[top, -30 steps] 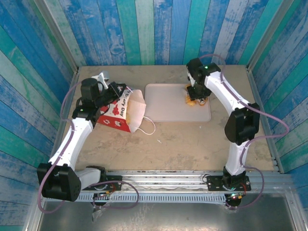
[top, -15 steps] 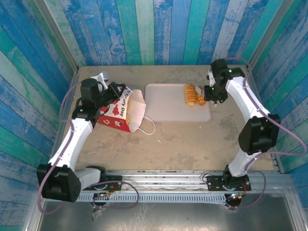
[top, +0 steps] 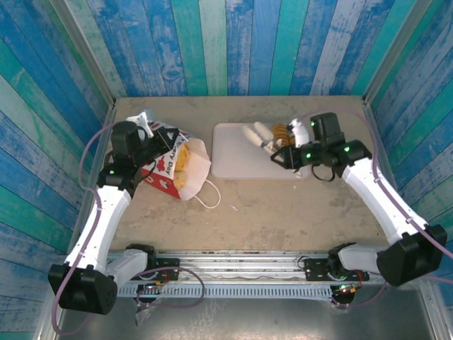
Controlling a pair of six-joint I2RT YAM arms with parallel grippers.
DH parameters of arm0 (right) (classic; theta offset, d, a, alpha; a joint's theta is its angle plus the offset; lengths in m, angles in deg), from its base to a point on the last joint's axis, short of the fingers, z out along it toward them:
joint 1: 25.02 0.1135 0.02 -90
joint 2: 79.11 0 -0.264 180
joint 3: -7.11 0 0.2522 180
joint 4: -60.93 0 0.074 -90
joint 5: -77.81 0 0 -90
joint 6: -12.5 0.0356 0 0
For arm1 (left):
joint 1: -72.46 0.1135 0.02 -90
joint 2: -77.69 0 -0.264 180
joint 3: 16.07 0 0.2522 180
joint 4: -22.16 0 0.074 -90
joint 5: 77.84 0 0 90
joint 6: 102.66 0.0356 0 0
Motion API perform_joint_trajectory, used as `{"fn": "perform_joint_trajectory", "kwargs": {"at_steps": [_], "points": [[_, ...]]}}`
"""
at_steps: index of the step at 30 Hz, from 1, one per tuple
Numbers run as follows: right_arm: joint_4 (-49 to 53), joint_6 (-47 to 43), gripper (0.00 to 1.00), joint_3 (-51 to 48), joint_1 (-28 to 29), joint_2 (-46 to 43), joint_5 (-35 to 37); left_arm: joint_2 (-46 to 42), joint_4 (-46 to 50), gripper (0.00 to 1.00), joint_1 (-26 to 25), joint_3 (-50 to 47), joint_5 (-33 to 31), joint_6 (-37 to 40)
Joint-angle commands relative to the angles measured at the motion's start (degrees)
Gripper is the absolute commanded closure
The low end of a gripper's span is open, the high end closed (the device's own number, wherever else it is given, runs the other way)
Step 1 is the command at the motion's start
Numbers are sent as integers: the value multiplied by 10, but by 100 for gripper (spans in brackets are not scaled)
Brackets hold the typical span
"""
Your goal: Take the fake bread out of the paper bag
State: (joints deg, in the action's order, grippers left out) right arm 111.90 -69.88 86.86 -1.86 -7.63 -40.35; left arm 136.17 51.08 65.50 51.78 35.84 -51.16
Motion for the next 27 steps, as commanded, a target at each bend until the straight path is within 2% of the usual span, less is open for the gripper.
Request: {"fn": "perform_joint_trajectory", "kwargs": {"at_steps": [1,5,8,13,19,27], "points": [[-60,-37,53,-22,68,-14,-30,-19,18,100,0,19,-17,21],[-52,-53,54,-30,133,0,-54,-18,15,100,0,19,-14,19],[-52,-46,54,-33,160,15,-76,-13,15,100,0,22,-9,16],[-67,-8,54,-25,199,69,-71,-6,9,100,0,20,-2,9],[-140,84,53,3,247,148,-24,5,-8,100,0,18,22,-3],[-178,187,53,81,253,270,32,18,-78,100,-1,-4,56,-56]]}}
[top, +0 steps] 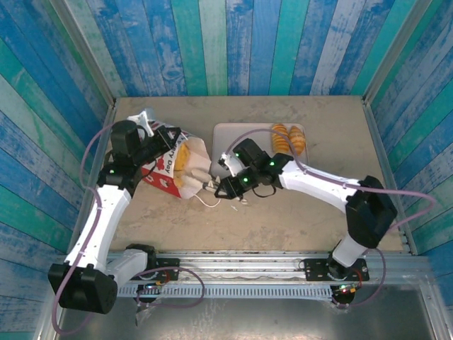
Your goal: Take the fake bread out of the paper bag
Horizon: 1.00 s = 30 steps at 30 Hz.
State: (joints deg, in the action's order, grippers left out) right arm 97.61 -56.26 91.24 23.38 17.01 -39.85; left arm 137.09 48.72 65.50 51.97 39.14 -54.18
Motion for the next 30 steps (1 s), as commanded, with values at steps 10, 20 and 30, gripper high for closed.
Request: {"fn": "perform_joint_trajectory", "kwargs": {"at_steps": [10,20,30], "points": [[35,121,52,173,-5,148,94,12,-52,100,-2,-7,17,-17],[5,168,52,202,-3,188,93,13,-52,100,-2,-9,17,-16],[-29,178,53,217,-1,222,61,5,-53,100,-2,-15,13,-21]]}}
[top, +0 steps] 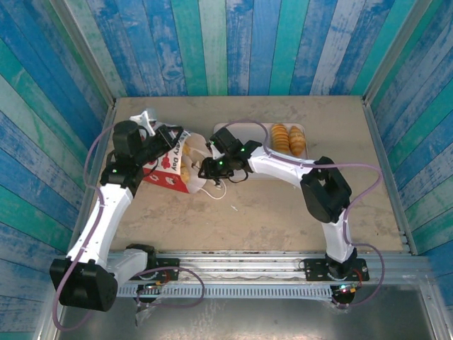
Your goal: Take the fake bread out of the paper bag
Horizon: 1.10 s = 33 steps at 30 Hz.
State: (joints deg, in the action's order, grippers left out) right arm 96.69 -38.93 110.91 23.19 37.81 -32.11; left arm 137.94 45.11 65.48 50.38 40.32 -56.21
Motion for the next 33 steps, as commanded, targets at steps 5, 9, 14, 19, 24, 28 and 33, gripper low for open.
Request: {"fn": "perform_joint_trajectory", "kwargs": {"at_steps": [5,9,14,19,24,28,33], "points": [[-18,-14,60,23,1,15,-26,-5,-14,100,-1,0,-4,-2],[-5,-43,69,20,1,-12,-4,-7,-9,100,-1,-2,-15,-3],[40,-90,75,24,3,-48,49,-6,-14,100,-2,-10,-29,-10],[90,-146,77,38,16,-71,117,-7,-19,100,-1,-15,-39,-18],[195,-198,78,96,30,-57,183,-10,-18,100,-1,-12,-52,-22],[201,-216,77,89,30,-75,171,-12,-20,100,-1,-11,-58,-28],[229,-238,77,92,30,-93,139,-17,-65,100,-1,-26,-49,-64]]}}
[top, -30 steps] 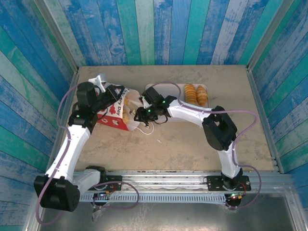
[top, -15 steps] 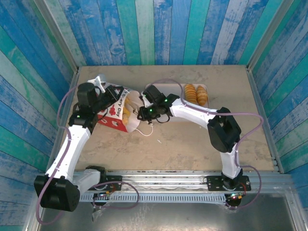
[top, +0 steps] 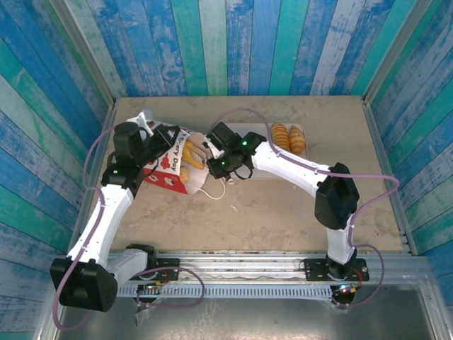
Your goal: Take the fake bread out of the paper bag
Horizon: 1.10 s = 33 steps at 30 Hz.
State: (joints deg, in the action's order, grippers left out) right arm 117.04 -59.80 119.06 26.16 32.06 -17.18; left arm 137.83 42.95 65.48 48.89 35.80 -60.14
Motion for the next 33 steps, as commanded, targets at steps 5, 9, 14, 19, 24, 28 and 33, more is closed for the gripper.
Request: {"fn": "perform_joint_trajectory", "kwargs": {"at_steps": [5,9,14,19,24,28,33], "points": [[43,-49,76,-14,-6,-67,-40,-14,-45,100,-1,-8,-8,-25],[46,-54,76,-45,-18,-101,-59,-13,-49,100,-1,-12,-10,-30],[52,-52,76,-92,-46,-152,-87,-13,-52,100,-1,-12,-14,-30],[70,-61,75,-140,-87,-198,-80,-9,-53,100,-1,-12,-21,-31],[89,-75,75,-178,-140,-227,-42,-5,-54,100,-2,-11,-25,-31],[112,-80,75,-185,-165,-217,32,-6,-49,100,-2,-12,-27,-28],[125,-69,75,-169,-192,-185,91,-11,-48,100,-1,-14,-27,-28]]}}
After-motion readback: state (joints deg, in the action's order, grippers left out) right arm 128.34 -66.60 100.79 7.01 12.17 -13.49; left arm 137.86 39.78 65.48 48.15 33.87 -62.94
